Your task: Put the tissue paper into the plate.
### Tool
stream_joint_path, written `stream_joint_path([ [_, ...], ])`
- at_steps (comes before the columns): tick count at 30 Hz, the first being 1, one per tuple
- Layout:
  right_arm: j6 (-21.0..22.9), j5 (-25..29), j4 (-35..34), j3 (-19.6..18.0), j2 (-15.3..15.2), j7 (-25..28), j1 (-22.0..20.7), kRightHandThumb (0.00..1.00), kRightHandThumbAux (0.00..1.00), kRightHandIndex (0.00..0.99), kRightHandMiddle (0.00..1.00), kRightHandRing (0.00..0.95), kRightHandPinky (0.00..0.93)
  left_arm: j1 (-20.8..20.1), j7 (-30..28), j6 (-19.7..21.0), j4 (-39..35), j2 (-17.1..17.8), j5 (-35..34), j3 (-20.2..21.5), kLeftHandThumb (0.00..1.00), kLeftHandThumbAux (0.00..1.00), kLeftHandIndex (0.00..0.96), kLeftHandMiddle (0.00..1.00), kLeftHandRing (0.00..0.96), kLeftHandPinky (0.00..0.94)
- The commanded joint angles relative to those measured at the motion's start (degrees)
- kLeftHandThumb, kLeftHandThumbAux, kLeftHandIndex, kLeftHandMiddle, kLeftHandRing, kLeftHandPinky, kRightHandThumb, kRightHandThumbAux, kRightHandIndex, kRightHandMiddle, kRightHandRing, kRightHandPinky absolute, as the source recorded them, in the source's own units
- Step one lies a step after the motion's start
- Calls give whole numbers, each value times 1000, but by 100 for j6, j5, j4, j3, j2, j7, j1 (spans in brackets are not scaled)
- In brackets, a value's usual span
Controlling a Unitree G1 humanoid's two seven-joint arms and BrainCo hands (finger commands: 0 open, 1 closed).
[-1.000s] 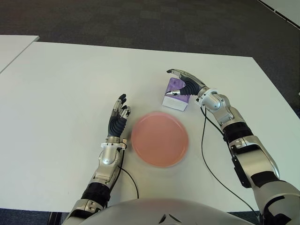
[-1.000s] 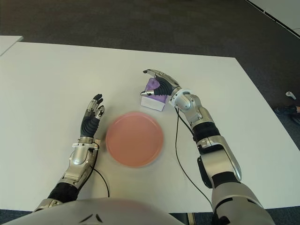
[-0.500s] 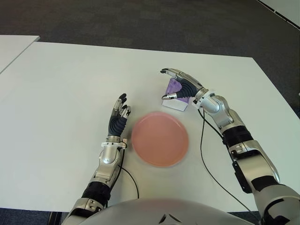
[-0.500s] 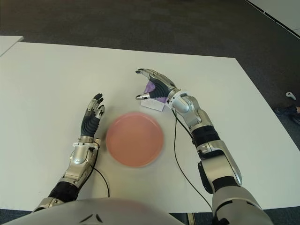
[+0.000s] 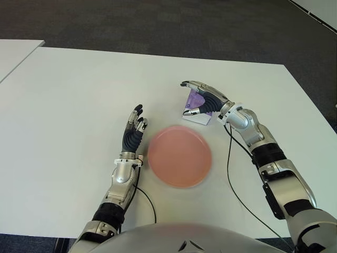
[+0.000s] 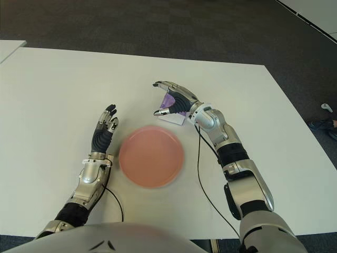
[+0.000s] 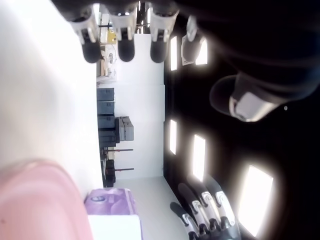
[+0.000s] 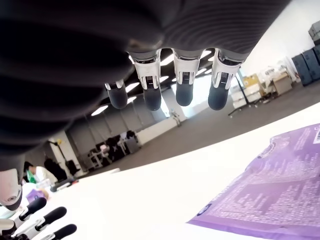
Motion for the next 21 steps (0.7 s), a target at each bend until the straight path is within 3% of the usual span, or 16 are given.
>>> stream_joint_path([
  [1,137,-246,348,63,-61,-39,-46,133,473,0,0,0,0,648,60,-174,1193,210,290,83,0,411,0,0,0,0],
  [21,561,-635,1447,222,157,-480,-389,118,470,0,0,0,0,666,262,-143,1146,233,388,70,0,395,0,0,0,0],
])
